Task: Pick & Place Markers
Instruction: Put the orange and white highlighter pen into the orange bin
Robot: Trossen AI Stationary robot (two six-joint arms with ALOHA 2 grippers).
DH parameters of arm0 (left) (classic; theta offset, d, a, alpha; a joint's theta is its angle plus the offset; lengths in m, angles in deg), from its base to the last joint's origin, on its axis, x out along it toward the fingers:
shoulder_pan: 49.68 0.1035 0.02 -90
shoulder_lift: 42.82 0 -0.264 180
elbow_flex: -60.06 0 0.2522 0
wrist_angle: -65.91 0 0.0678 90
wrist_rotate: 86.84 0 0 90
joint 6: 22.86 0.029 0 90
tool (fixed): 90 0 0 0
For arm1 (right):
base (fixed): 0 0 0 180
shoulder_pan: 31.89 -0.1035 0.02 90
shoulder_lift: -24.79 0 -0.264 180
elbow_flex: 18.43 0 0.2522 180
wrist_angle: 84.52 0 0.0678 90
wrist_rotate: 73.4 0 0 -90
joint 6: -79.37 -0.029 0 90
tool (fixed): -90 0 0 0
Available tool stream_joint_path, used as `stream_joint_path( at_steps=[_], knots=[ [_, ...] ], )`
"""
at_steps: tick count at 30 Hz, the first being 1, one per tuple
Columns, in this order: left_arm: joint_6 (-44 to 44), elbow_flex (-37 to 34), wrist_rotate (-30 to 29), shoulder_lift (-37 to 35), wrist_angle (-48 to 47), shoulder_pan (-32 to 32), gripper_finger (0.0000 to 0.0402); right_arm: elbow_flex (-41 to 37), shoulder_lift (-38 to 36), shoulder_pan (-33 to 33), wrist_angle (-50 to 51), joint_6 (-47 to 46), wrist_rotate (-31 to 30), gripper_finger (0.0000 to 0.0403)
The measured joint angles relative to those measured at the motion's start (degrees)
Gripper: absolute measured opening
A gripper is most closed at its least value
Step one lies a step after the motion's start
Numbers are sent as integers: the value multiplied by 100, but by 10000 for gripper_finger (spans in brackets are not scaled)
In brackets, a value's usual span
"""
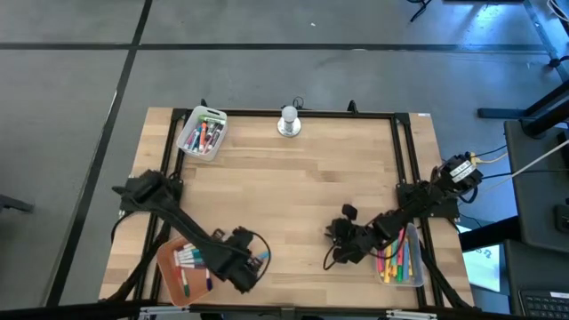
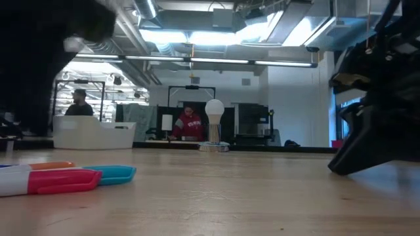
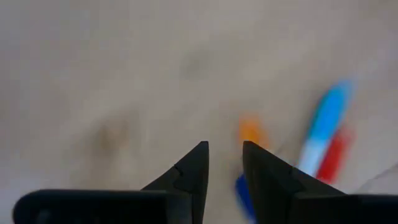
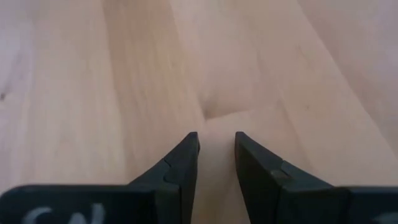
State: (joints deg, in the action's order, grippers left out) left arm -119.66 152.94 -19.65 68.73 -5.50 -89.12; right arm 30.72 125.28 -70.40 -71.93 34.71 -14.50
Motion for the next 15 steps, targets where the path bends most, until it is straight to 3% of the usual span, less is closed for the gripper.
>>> stream_joint_path(
  at_steps=[2, 3, 8, 15],
  knots=[
    [-2, -1, 811, 241, 103, 64, 94, -2, -9, -56, 7, -14, -4, 107],
    [-33, -1, 937, 337, 181, 65, 96, -2, -10, -72, 9, -22, -1, 107],
    [-4, 0, 549, 574, 601, -94, 114, -2, -29, -124, 24, -135, 11, 107],
    [-50, 1, 417, 554, 442, -111, 131, 2, -33, -124, 24, -168, 37, 107]
  ],
)
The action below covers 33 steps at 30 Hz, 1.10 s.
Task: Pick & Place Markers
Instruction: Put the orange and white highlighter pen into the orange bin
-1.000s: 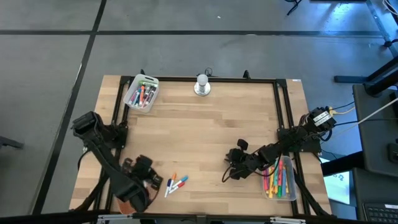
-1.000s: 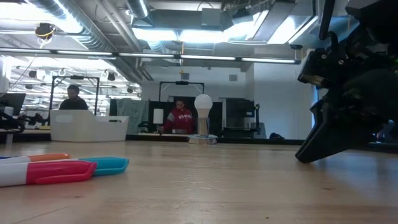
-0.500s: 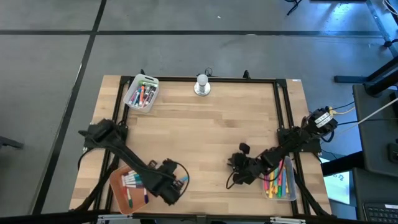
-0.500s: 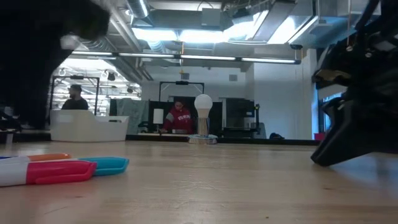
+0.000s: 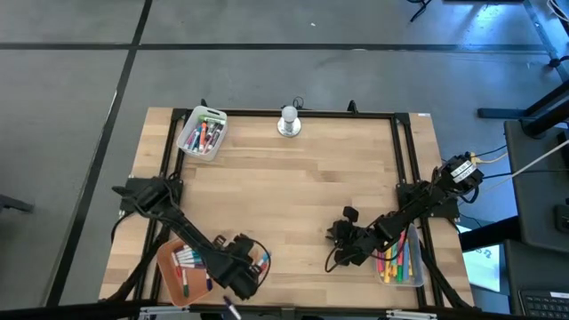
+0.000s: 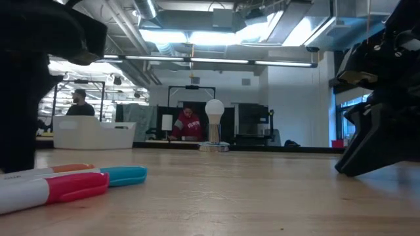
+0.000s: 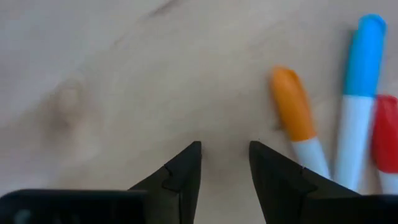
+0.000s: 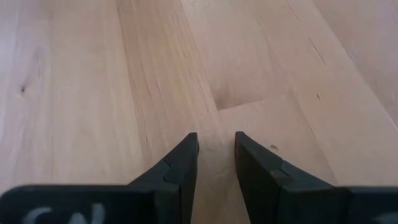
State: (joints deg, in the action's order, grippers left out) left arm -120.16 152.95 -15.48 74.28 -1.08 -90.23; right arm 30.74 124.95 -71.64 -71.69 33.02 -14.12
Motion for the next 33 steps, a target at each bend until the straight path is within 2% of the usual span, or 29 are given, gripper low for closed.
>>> stream_joint_path(
  at_steps=[3, 8, 15, 19, 23, 30, 33],
  knots=[
    [-114, -2, -215, 0, -305, 49, 131, 0, 0, 0, 0, -9, 1, 107],
    [-15, 18, -562, -17, -67, 160, 124, 3, 0, 0, 0, -15, 2, 107],
    [476, 596, -1091, -24, 6, 154, 116, 3, 0, 0, 2, -15, 2, 107],
    [648, 722, -1142, -27, 143, 106, 116, 3, 0, 0, 2, -15, 2, 107],
    [610, 719, -937, 152, 104, 144, 116, 3, 0, 0, 2, -17, 4, 107],
    [759, 750, 237, 636, 71, 401, 116, 4, 0, 0, 2, -17, 7, 107],
    [833, 765, 404, 703, 44, 486, 109, 3, 0, 0, 2, -17, 8, 107]
  ],
)
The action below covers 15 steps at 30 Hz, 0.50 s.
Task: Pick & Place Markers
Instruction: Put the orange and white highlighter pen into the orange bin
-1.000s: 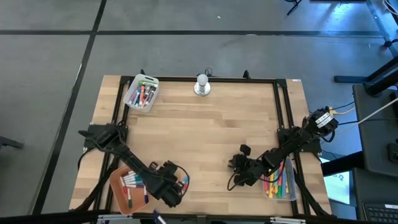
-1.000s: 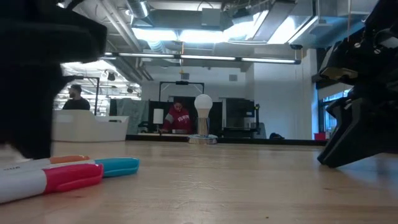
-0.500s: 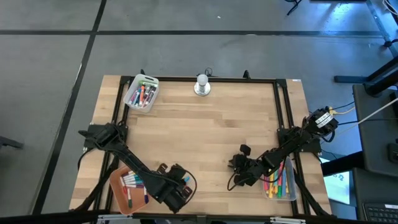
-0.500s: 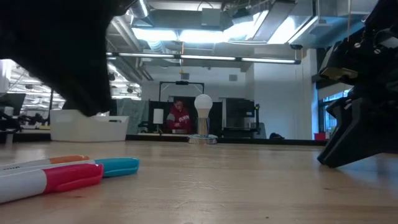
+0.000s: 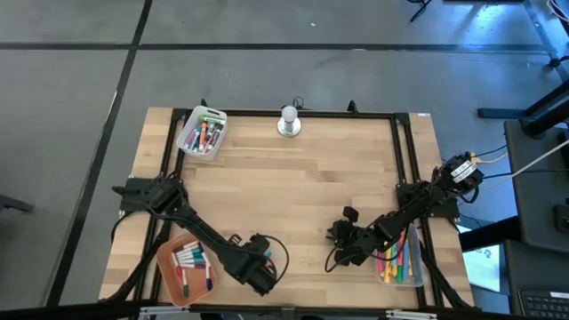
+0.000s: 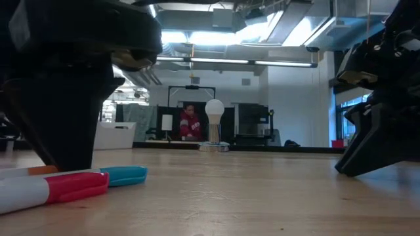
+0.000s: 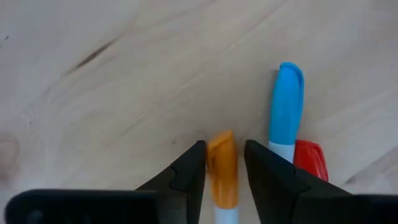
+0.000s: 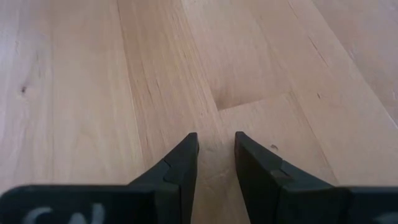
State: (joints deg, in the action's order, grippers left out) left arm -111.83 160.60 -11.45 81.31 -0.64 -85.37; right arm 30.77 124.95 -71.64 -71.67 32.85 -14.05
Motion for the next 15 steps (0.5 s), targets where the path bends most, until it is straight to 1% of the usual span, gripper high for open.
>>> stream_joint_path(
  at_steps=[2, 7, 10, 13, 15],
  knots=[
    [71, 0, 9, 2, 9, 19, 95, 2, 0, 0, 0, -1, 1, 107],
    [125, -31, -51, -88, -18, -5, 43, 1, 0, -22, 2, 6, -7, 107],
    [67, -40, -203, -196, -186, -95, 42, 2, 0, -29, 9, 6, -4, 107],
    [-139, -112, -632, -331, -664, -241, 42, 2, 0, -31, 9, 18, -1, 107],
    [-347, -73, -856, -506, -651, -356, 50, 2, 0, -33, 9, 19, -1, 107]
  ],
)
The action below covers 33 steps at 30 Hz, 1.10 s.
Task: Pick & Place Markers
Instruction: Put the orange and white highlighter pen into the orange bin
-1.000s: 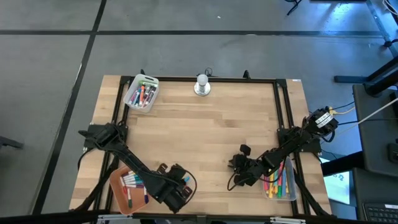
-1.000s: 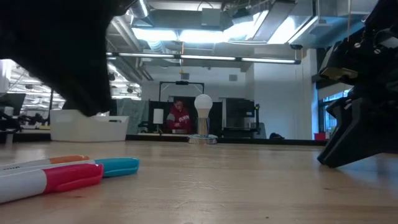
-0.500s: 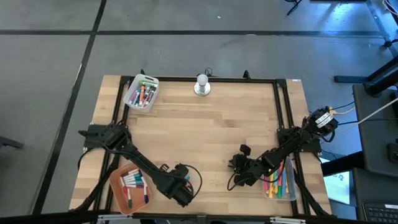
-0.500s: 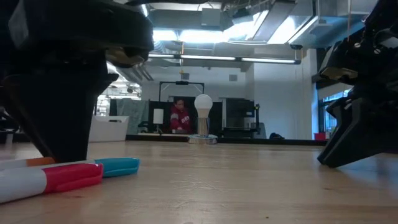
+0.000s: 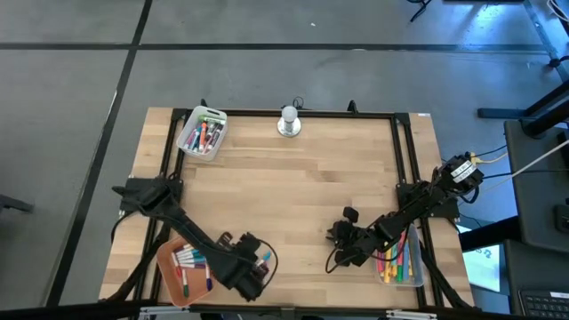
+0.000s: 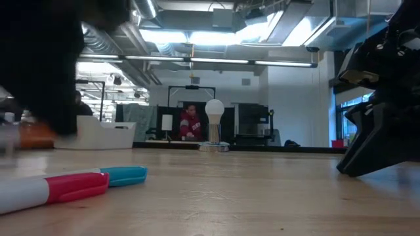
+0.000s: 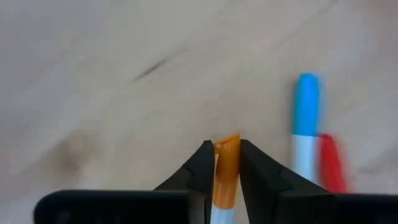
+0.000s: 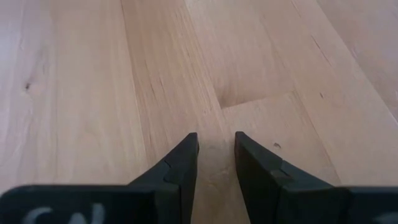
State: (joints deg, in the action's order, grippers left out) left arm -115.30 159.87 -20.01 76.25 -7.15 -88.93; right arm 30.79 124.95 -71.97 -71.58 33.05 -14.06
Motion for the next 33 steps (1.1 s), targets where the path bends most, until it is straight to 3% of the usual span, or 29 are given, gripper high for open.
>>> stream_joint_path(
  at_steps=[4, 9, 13, 19, 24, 26, 29, 33],
  knots=[
    [-247, 1, -625, -287, -351, -359, 54, 0, 0, 0, -2, 2, 0, 107],
    [496, 23, -2235, -430, -17, -908, 50, 0, 0, -2, -4, -3, -7, 107],
    [1147, 172, -2914, -412, -49, -1175, 50, 0, 0, -2, -7, -5, -9, 107],
    [365, 768, -1685, -425, -1029, -1446, 50, 0, 0, -4, -10, 4, -73, 107],
    [-241, 869, -1895, -429, -1763, -1696, 50, 0, 2, -7, -13, 8, -87, 107],
    [-207, 869, -1708, -429, -1987, -1756, 50, 0, 2, -7, -13, 19, -89, 107],
    [-166, 869, -943, -429, -2404, -1832, 51, 0, 7, -7, -21, -3, -169, 107],
    [-908, 869, 201, -429, -3035, -1938, 69, 0, 7, -8, -20, -93, -177, 107]
  ],
)
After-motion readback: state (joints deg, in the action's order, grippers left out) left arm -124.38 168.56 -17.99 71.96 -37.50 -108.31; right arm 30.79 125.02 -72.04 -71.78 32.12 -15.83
